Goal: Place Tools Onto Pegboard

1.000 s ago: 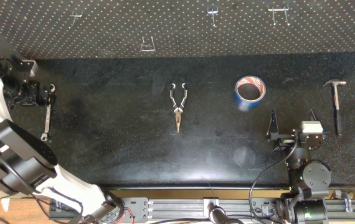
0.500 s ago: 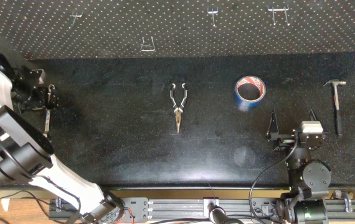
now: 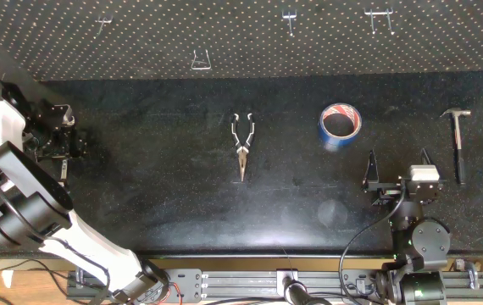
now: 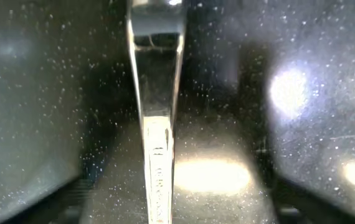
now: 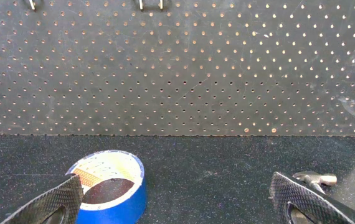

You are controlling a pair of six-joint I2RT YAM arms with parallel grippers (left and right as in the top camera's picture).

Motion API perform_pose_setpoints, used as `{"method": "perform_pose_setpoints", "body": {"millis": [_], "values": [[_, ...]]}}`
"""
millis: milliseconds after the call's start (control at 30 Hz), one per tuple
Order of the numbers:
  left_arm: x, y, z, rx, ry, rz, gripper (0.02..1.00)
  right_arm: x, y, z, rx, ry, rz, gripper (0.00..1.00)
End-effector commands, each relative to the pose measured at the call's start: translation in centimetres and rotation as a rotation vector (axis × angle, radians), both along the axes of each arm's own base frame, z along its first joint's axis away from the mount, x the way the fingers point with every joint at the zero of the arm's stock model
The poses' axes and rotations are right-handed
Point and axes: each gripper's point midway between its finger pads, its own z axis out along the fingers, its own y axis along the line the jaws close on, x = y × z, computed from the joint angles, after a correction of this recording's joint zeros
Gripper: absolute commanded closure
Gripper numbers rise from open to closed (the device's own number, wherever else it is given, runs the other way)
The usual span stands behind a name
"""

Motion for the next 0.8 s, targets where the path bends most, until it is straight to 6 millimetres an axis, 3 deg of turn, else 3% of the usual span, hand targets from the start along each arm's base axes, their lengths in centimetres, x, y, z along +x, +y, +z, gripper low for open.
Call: {"method": "perform_pose_setpoints", "body": {"millis": [33, 167, 233, 433, 567, 667, 700, 733, 800], "values": [[-0.4, 0.1, -0.9, 0.002, 0.021, -0.02, 0.586, 0.0, -0.4, -0.1, -0.015, 0.003, -0.018, 0.023], [0.0, 0.4, -0.9, 0.012, 0.006, 0.011, 0.901, 0.0, -0.4, -0.1, -0.015, 0.003, -0.018, 0.023], [0.0, 0.4, -0.9, 0.011, 0.004, 0.018, 0.969, 0.0, -0.4, -0.1, -0.015, 0.003, -0.018, 0.023], [0.3, 0.5, -1.0, 0.02, -0.007, 0.109, 0.987, 0.0, -0.4, -0.1, -0.015, 0.003, -0.018, 0.023], [0.5, -1.0, -0.1, -0.016, -0.012, 0.113, 0.989, 0.0, -0.4, -0.1, -0.015, 0.003, -0.018, 0.023], [3.5, -0.4, 5.2, 0.044, -0.161, 0.085, 0.991, 0.0, -0.4, -0.1, -0.015, 0.003, -0.018, 0.023], [4.8, 0.4, 8.8, 0.09, -0.245, 0.084, 0.989, 0.0, -0.4, -0.1, -0.015, 0.003, -0.018, 0.023], [5.4, 0.9, 11.0, 0.12, -0.291, 0.082, 0.989, 0.0, -0.4, -0.1, -0.015, 0.003, -0.018, 0.023], [6.1, 1.3, 17.4, 0.189, -0.398, 0.085, 0.989, 0.0, -0.4, -0.1, -0.015, 0.003, -0.018, 0.023]]}}
